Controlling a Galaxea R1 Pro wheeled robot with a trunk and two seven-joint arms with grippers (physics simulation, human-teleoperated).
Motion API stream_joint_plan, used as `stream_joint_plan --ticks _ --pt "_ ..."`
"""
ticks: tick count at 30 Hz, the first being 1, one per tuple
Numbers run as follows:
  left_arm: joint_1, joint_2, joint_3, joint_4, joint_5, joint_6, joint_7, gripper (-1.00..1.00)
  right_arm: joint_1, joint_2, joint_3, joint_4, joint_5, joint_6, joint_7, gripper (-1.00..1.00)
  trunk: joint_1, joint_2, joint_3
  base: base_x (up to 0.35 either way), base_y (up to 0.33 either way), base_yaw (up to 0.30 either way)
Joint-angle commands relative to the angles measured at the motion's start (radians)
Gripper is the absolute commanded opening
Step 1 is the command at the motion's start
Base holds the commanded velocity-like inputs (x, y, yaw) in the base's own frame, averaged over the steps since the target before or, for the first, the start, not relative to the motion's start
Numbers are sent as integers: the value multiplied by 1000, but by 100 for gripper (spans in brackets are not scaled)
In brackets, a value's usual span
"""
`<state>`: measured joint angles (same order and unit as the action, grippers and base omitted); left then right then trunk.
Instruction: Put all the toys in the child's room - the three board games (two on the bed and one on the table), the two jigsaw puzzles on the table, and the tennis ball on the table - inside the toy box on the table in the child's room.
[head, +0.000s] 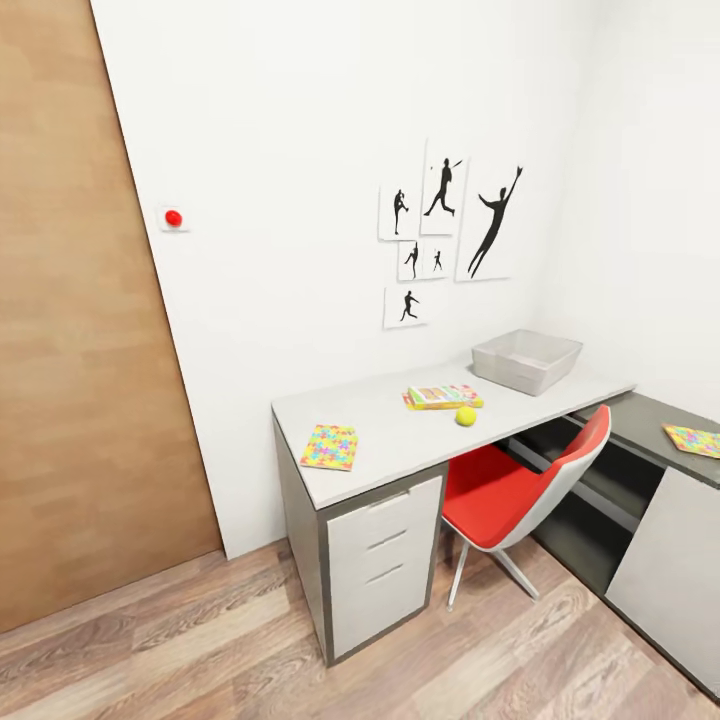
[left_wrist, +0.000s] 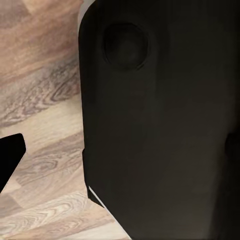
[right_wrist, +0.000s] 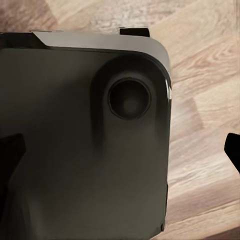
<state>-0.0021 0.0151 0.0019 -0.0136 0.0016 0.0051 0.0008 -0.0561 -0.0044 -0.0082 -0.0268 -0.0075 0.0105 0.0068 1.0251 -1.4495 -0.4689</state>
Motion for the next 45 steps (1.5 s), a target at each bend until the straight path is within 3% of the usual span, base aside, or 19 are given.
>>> stream_joint_plan --ticks 1,6,14,18,24,35,45 --pt "0 0 0 -1 0 1 0 100 -1 0 -1 0 -1 1 1 100 0 0 -1 0 0 -260" --pt "-34 0 1 -14 6 6 -7 100 -34 -12 -1 0 -3 22 1 100 0 0 -2 0 0 -268" --pt "-129 -2 6 -24 83 54 -14 100 -126 -32 -1 -3 -16 136 2 100 0 0 -4 0 0 -275" --pt "-182 -7 7 -27 102 82 -14 100 -185 -36 -2 -6 -31 184 2 100 0 0 -6 0 0 -267" --pt "-270 -24 8 -28 118 120 -14 100 -274 -49 -2 -12 -71 236 1 100 0 0 -10 0 0 -255" --pt "-431 -91 14 -29 142 218 -3 100 -446 -67 -3 -18 -114 319 -6 100 0 0 -20 0 0 -228" --pt "-484 -107 20 -30 212 238 0 100 -498 -72 -3 -19 -118 337 -6 100 0 0 -29 0 0 -187"
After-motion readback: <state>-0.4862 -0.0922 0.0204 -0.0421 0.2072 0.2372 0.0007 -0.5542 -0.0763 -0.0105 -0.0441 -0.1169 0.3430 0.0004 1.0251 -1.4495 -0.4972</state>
